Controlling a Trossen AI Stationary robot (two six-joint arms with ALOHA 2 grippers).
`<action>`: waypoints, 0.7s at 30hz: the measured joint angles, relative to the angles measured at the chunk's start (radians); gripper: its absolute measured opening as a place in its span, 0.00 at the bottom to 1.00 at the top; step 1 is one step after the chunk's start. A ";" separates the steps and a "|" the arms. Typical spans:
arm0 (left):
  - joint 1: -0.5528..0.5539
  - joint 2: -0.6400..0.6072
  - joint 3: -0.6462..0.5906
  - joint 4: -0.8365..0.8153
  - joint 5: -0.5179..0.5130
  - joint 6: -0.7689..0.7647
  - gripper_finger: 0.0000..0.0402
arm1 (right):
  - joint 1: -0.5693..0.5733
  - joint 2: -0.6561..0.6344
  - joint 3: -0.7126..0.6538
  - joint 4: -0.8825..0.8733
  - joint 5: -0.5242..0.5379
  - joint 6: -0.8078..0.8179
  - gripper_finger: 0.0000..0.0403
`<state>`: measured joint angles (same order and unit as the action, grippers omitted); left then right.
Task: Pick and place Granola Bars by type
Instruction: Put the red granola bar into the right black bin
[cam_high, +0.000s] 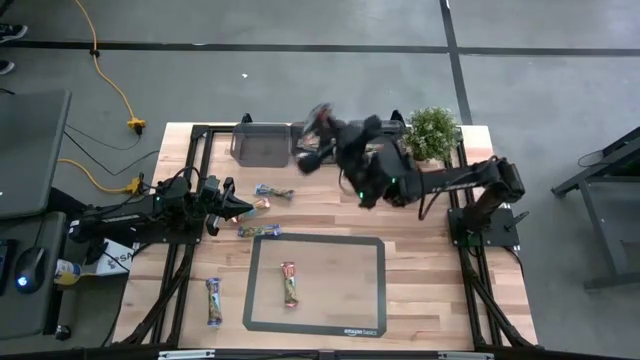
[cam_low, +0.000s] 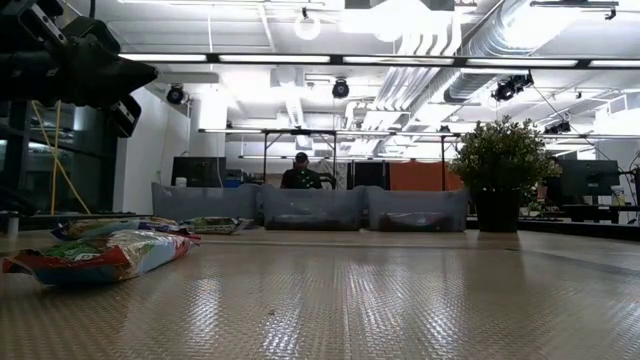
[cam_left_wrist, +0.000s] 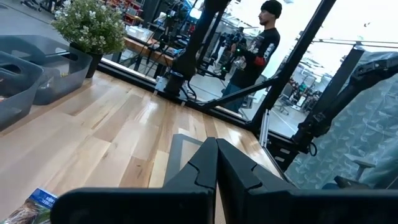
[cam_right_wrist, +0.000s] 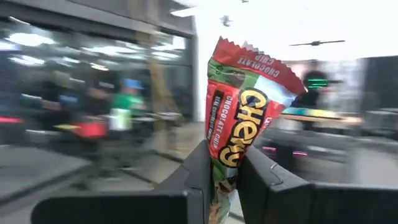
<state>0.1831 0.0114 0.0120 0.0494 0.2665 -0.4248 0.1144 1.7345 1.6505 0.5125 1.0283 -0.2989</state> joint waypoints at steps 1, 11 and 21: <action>0.000 0.000 0.000 0.000 0.000 0.000 0.00 | -0.018 -0.007 0.000 -0.001 0.033 -0.026 0.11; 0.000 0.000 0.000 0.000 0.000 0.000 0.00 | -0.205 -0.010 -0.001 -0.173 0.285 -0.264 0.11; 0.000 0.000 0.000 0.000 0.001 0.000 0.00 | -0.393 -0.009 -0.002 -0.646 0.310 -0.162 0.12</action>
<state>0.1830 0.0113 0.0120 0.0498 0.2672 -0.4248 -0.2783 1.7260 1.6482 -0.1330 1.3381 -0.4604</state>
